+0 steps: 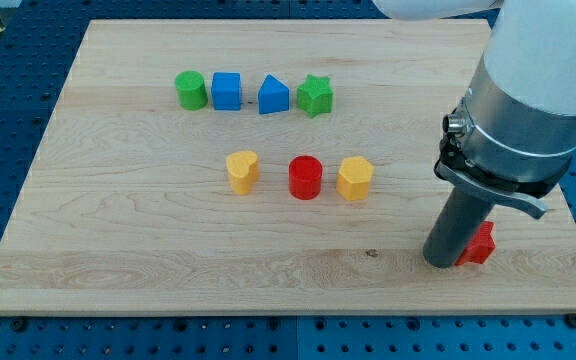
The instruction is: Push the red star to the bottom right
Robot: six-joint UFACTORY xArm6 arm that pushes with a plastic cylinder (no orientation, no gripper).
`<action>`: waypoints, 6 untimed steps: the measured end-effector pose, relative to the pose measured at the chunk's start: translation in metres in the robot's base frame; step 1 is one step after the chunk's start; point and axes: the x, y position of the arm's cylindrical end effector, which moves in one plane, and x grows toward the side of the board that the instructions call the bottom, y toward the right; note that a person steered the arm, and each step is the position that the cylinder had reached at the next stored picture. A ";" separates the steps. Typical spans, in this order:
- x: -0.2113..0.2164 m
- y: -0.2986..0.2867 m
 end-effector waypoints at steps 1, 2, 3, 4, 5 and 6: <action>-0.021 -0.015; -0.029 -0.007; -0.021 0.024; -0.010 0.040; -0.008 0.051; -0.007 0.025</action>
